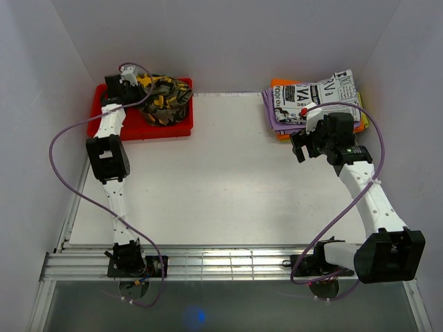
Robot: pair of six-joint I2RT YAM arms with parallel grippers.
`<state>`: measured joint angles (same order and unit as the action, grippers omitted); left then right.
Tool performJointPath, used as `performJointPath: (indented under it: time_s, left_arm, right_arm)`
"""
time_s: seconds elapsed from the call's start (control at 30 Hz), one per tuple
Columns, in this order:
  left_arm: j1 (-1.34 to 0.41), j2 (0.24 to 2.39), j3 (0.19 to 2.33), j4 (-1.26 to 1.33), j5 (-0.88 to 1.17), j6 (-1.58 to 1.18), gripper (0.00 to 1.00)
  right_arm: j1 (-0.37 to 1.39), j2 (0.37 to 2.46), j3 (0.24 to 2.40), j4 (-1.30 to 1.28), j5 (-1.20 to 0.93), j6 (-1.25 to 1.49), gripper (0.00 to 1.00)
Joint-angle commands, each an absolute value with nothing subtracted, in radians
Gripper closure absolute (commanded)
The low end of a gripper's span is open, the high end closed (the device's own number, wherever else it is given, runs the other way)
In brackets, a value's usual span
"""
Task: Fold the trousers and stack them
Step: Grab the trousers from the pile, then move the trousers to the center of the board
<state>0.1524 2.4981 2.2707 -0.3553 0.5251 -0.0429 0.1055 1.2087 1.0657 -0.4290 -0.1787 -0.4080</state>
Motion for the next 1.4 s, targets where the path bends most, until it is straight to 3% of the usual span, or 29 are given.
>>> performJointPath:
  time_s: [0.0,0.4,0.57,0.83,1.03,1.13,1.27,1.37]
  left_arm:
    - [0.126,2.332,2.283,-0.255,0.689,-0.205,1.00]
    - [0.112,1.978,2.237,0.155,0.860,-0.627,1.00]
    - [0.066,1.841,2.165,0.158,1.092,-0.710,1.00]
    - [-0.043,1.547,1.677,0.152,1.380,-0.752,1.00]
    - [-0.078,1.408,1.393,-0.053,1.274,-0.542,1.00]
    - [-0.181,1.413,1.376,-0.331,1.183,-0.194,0.90]
    - [-0.310,1.488,1.301,-0.425,0.959,-0.054,0.92]
    - [-0.324,1.603,1.330,-0.426,0.966,-0.083,0.99]
  right_arm:
    - [0.103,1.170,1.103,-0.437,-0.196,-0.403,0.09]
    - [0.103,1.163,1.100,-0.407,-0.299,-0.334,0.09]
    - [0.103,1.172,1.132,-0.397,-0.322,-0.290,0.09]
    - [0.103,1.155,1.120,-0.399,-0.382,-0.255,0.08]
    - [0.104,1.101,1.134,-0.449,-0.512,-0.297,0.09]
    - [0.104,1.091,1.149,-0.546,-0.474,-0.380,0.09]
    - [0.104,1.130,1.210,-0.722,-0.498,-0.465,0.08]
    - [0.112,1.138,1.246,-0.784,-0.584,-0.463,0.10]
